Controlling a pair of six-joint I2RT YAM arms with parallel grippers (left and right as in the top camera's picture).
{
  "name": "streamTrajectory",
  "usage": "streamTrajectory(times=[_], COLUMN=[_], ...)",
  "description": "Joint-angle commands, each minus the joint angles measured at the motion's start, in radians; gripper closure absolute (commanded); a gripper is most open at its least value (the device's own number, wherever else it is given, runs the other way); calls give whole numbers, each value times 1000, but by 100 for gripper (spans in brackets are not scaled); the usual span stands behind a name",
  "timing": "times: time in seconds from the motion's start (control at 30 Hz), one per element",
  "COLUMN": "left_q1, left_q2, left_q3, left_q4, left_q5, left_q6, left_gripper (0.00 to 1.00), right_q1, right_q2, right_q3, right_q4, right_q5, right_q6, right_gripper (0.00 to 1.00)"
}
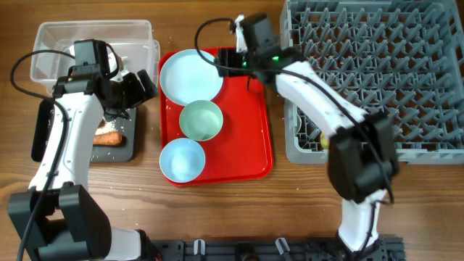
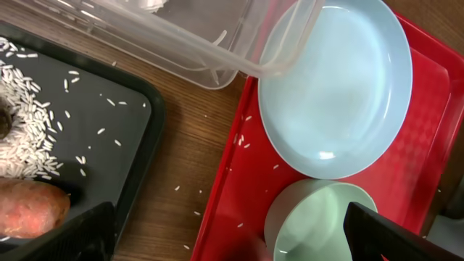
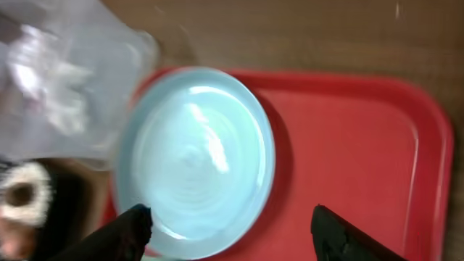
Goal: Sort waste into correct bins and load items into the dishwasher rack
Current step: 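Grasp the edge of the blue plate with the right gripper and lift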
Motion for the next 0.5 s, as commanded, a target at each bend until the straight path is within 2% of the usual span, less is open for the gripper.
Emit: streamTrajectory(times=[0.0,0.23,0.47], left_q1=[2,2,2], left_q2=[-9,-9,-9], left_q3=[8,8,8], left_q4=[3,3,3], left_q5=[-21,-21,-21], left_q6=[-9,-9,-9], left_gripper=[0,0,0], right_q1=[7,92,101], right_q2=[79,154,217], right_q3=[7,7,7], right_q4=[40,53,38], right_q5=[50,281,320], right_q6=[12,-57,-106], right_gripper=[32,34,35])
